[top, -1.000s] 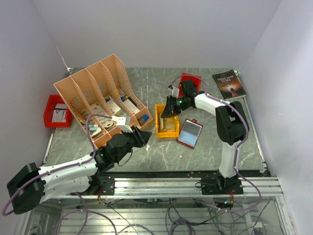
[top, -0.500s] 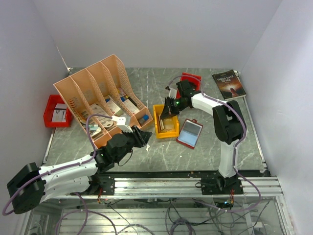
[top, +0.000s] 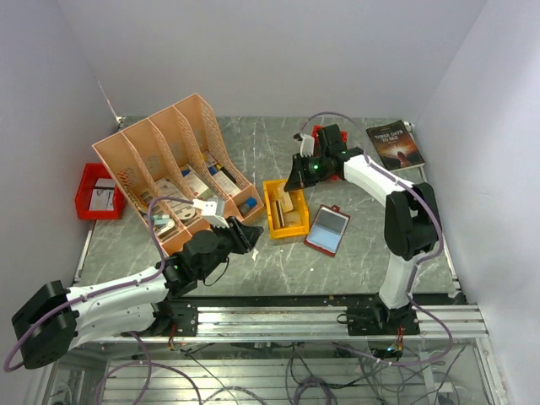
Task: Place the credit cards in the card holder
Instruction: Pick up the credit card from the storage box.
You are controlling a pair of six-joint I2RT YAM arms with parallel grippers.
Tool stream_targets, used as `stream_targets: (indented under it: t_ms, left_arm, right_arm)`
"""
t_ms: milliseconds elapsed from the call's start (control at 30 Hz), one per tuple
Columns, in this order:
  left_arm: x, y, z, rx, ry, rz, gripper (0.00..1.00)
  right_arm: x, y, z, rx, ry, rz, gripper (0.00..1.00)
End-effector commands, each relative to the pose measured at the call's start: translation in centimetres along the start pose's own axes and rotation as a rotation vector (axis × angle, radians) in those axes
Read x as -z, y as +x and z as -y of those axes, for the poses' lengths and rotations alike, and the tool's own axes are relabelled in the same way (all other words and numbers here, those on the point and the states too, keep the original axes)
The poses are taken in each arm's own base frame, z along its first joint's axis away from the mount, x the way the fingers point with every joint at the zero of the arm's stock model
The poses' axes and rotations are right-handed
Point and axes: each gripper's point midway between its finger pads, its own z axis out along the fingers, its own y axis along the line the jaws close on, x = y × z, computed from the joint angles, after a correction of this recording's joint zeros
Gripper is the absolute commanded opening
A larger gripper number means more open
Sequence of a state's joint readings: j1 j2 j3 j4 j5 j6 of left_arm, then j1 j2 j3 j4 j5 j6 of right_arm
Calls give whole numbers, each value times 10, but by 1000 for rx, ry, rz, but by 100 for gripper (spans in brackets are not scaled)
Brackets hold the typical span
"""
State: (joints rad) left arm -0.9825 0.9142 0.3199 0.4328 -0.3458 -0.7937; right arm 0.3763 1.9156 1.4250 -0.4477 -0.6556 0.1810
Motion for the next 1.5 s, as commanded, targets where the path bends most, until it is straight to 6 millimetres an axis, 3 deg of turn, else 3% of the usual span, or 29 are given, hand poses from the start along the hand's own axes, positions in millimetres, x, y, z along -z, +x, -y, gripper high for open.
stream_targets:
  t_ms: [0,100,267,333,500,733,867,1033,1300,1467]
  left_arm:
    - [0,-13,13,14,62,48,43]
    - [0,-16,19,11,83,54,48]
    - [6,-25,34,25,174,77,79]
    - [6,-36,39,39,227,100,87]
    - [-4,-53,49,37,297,105,90]
    - [-35,-71,88,43,450,98,89]
    - [-45,-81,109,53,533,113,88]
    - [-55,-87,120,45,550,106,87]
    - [-72,-86,126,53,553,86,58]
    - [-79,-88,134,46,579,77,50]
  right_arm:
    - [21,-17,-5,109,41,57,0]
    - [30,-23,-10,154,27,70,0]
    - [81,-40,-45,272,-154,196,0]
    - [99,-42,-61,305,-223,232,0]
    - [136,-47,-99,333,-402,303,0]
    - [175,-43,-143,343,-624,342,0]
    - [181,-37,-150,327,-653,337,0]
    - [184,-33,-153,328,-662,334,0]
    - [183,-32,-153,320,-657,338,0]
    - [181,-32,-151,324,-641,342,0]
